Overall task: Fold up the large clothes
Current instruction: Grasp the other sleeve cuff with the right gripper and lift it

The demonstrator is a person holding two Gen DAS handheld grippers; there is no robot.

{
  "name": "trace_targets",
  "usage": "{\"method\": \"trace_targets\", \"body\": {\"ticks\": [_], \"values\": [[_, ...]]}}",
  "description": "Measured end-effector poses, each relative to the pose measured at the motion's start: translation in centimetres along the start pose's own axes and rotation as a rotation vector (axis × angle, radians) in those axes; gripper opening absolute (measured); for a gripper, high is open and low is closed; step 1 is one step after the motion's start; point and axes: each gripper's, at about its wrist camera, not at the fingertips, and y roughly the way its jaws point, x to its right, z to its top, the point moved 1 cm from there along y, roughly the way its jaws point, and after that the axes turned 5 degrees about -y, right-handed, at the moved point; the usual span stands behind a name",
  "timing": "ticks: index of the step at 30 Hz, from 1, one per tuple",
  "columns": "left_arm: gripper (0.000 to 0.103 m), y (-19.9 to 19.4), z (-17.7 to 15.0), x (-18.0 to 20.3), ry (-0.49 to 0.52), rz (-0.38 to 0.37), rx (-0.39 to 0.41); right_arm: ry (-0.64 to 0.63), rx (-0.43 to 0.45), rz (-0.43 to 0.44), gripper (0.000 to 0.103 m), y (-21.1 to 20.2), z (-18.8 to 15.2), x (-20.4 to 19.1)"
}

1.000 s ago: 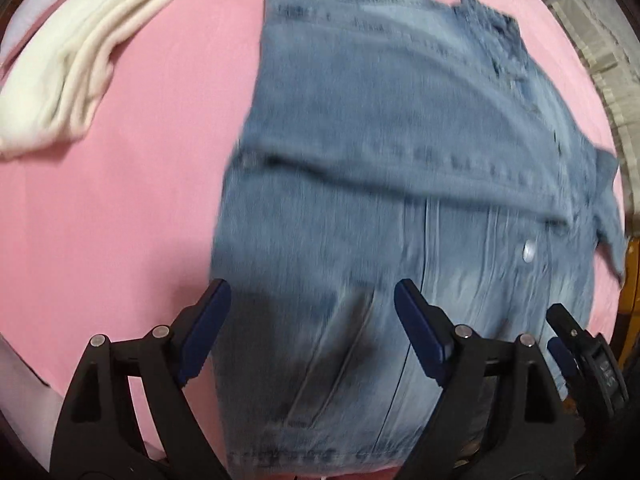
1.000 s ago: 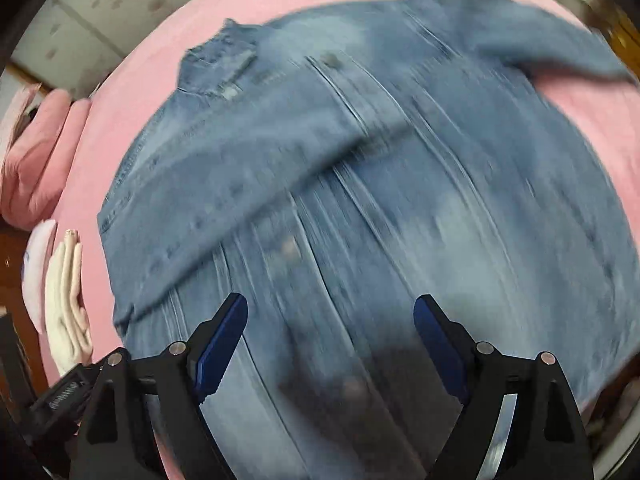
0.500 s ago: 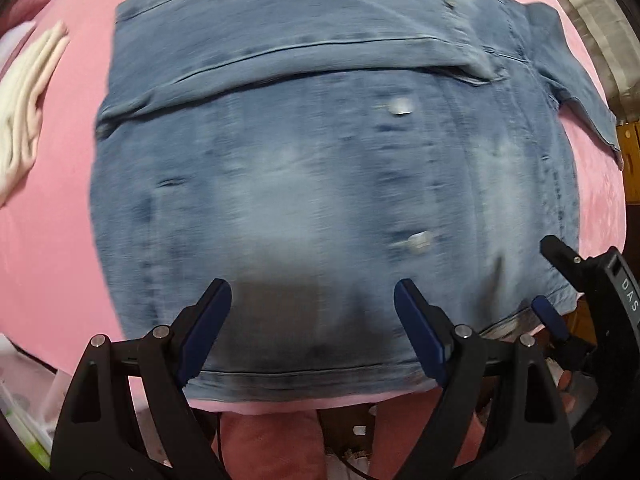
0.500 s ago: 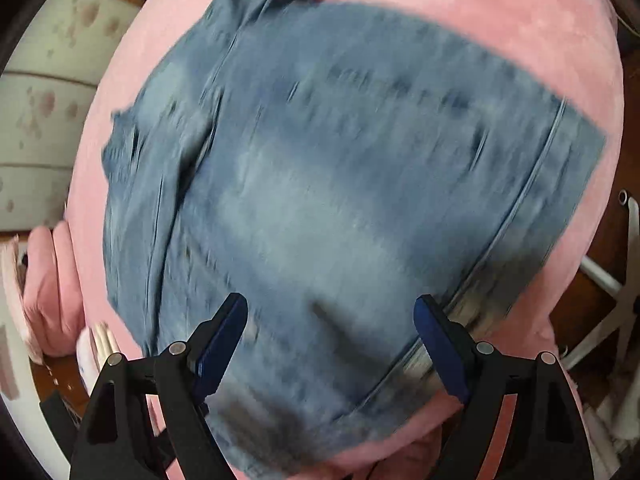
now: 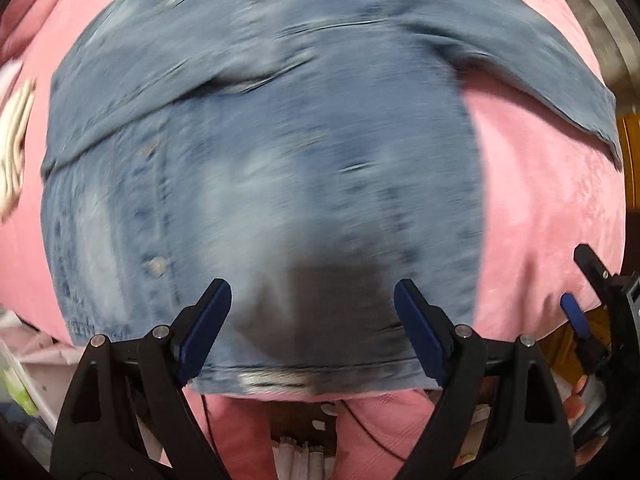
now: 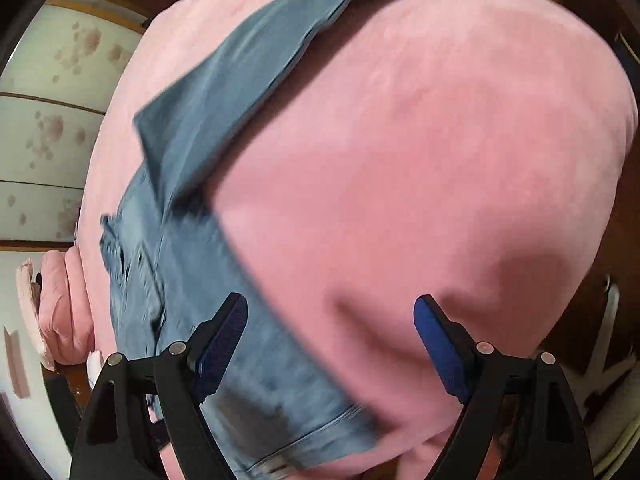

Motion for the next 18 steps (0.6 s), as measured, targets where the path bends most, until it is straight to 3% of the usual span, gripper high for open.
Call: {"method": "trace_targets", "body": {"ticks": [6,11,13,18], "values": [[0.082,-0.7,2.6,7.4,0.072,0.021,-0.007,0.026,0.050,0.060,0.086,-0.6,8.6,6.3],[0.082,-0.6,4.6,10.9,0.083,0.033,0.005,0.041,0.138,0.108,0.082,-0.3,16.1,9.5],[0.082,-0.6,5.3,11.6,0.076,0.033,0.004,0.075,0.184,0.142,0.078,-0.2,19.2,11.1],[0.082,0.2,6.2,11.6,0.075,0.020,0.005,0.139,0.263,0.158,0.056,0.3,23.9,13.4]]}}
